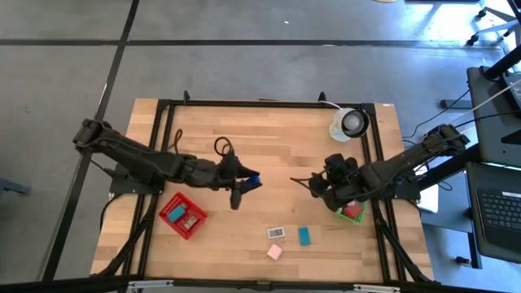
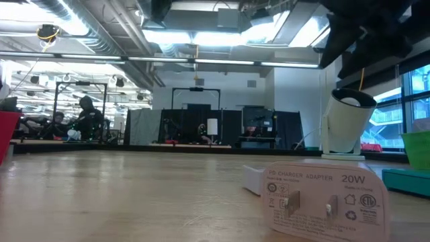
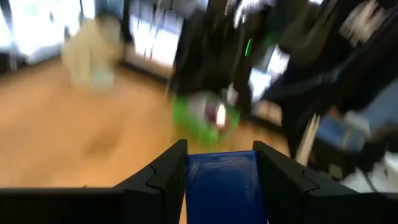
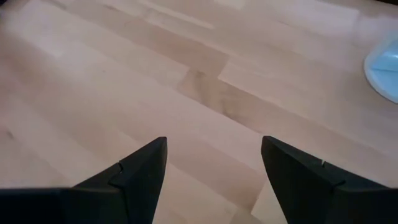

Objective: Pick & Place Office items
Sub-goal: Put the blue digital clock into the red bin

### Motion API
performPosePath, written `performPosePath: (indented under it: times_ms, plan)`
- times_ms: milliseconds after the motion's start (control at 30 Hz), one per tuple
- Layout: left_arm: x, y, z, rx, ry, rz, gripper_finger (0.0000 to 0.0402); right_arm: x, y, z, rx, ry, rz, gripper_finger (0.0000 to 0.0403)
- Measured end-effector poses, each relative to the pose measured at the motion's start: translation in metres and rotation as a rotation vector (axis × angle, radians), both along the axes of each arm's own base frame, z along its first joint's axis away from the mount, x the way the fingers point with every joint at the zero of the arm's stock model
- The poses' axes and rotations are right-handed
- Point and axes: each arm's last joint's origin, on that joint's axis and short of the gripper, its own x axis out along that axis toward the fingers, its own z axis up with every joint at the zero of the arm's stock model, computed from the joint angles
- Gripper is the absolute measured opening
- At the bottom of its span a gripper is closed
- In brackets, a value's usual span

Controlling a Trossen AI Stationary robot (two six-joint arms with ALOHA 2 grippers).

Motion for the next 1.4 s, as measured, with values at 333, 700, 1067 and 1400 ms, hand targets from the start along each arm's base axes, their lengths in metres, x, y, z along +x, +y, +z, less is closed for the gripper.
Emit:
performPosePath:
  times_ms: [333,700,1067,1400]
  plan:
    - [-0.063,-0.004,-0.021,-0.207,0.554,-0.131,0.0156,0.009,-0.019,0.001,0.011,-0.024,-0.095,0.0263]
    - [-0.115,-0.047,-0.058,-0.226,0.917,-0.227,0.0156,0.018,-0.032,0.002,0.033,-0.078,-0.161,0.0263]
    - [-0.138,-0.041,-0.112,-0.138,1.059,-0.202,0.0156,0.024,-0.043,0.003,0.044,-0.113,-0.216,0.0263]
    - [-0.141,-0.038,-0.130,-0.071,1.039,-0.259,0.0163,0.025,-0.049,0.003,0.030,-0.098,-0.222,0.0263]
